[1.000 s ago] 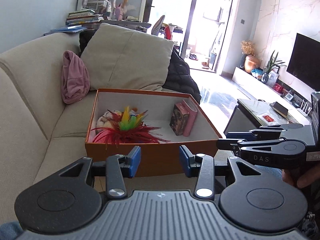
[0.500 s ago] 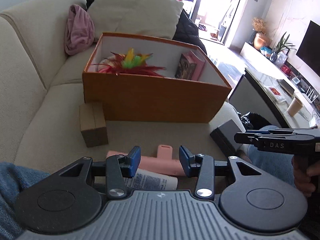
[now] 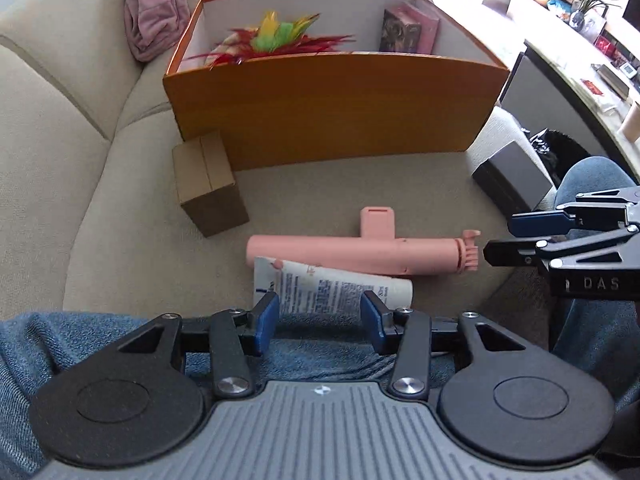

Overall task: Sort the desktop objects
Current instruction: 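Reach both grippers back toward the remaining items on the sofa seat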

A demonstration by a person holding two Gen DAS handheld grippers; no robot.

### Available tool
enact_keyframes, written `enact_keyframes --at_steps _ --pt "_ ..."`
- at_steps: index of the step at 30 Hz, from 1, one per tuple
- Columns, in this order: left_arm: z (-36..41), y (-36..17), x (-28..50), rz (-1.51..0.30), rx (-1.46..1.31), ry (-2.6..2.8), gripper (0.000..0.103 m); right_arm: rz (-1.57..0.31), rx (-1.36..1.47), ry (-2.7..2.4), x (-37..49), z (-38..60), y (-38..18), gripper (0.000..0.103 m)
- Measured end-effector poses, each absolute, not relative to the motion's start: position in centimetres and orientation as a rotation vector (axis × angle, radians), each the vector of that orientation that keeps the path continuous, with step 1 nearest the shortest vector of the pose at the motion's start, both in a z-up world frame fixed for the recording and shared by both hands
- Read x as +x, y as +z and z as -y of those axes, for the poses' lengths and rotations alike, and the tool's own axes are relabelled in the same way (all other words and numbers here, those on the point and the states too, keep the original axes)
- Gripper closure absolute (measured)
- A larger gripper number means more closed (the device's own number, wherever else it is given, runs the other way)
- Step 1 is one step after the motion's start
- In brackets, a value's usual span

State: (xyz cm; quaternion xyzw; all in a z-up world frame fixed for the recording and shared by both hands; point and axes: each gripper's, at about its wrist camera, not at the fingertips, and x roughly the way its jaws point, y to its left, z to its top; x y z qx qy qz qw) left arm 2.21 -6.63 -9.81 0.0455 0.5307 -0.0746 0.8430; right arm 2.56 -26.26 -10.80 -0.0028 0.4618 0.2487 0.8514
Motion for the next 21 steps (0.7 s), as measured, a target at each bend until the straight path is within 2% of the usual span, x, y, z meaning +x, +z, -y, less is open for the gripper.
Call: enact_keyframes --at_steps 8,10,12,17,21 --pt "5.1 -11.4 5.6 -1.282 0.039 -0.133 0.046 -1.162 -0.015 0.609 3.5 22.5 -13.2 0.055" --pt "5.3 -12.2 6.2 -1.315 0.043 -0.138 0.046 -1.193 0.017 0.613 4.0 22.0 -13.6 0.057" --pt "5.6 -12.5 6.3 -1.326 0.045 -0.151 0.046 -1.214 0.05 0.652 4.3 21.6 -13.6 0.065" --pt "5.2 -13.8 6.7 -1.343 -0.043 -0.197 0.046 -1.259 0.097 0.682 5.3 20.4 -14.6 0.065" --pt "4.0 -13.9 6.9 -1.306 -0.138 -0.222 0.046 -1.279 0.155 0.685 6.3 20.0 -15.1 0.074"
